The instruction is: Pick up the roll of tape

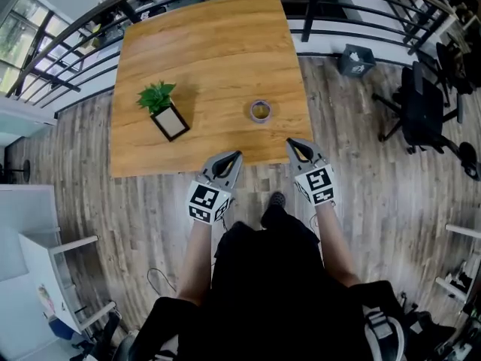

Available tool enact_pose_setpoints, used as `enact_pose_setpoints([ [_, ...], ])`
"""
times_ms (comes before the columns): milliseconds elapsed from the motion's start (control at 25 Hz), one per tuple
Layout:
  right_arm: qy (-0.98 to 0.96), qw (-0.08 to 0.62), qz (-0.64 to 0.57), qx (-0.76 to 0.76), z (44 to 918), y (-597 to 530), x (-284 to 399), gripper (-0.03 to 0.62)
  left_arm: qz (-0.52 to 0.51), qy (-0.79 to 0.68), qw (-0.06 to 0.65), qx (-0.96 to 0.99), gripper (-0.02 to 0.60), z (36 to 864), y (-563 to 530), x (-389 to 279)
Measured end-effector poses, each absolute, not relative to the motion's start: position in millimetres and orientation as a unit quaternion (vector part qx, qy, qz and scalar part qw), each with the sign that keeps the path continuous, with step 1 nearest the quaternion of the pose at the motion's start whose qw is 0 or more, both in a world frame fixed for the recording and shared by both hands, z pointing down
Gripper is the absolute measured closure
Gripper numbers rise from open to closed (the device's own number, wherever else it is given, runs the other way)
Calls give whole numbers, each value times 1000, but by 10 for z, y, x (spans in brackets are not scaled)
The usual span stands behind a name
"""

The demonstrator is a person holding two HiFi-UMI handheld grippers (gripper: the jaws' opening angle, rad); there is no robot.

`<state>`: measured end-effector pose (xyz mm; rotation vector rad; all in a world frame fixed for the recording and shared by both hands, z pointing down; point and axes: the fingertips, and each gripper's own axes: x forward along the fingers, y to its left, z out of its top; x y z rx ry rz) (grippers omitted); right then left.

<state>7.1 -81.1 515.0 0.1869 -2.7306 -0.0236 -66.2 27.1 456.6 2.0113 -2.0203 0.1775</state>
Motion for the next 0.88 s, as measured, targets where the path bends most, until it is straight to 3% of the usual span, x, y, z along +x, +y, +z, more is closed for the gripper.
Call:
enact_pose_setpoints([
  [880, -976, 212, -16, 55, 5253, -1008, 155, 586, 57, -705, 142, 692, 560, 4666, 22, -620],
])
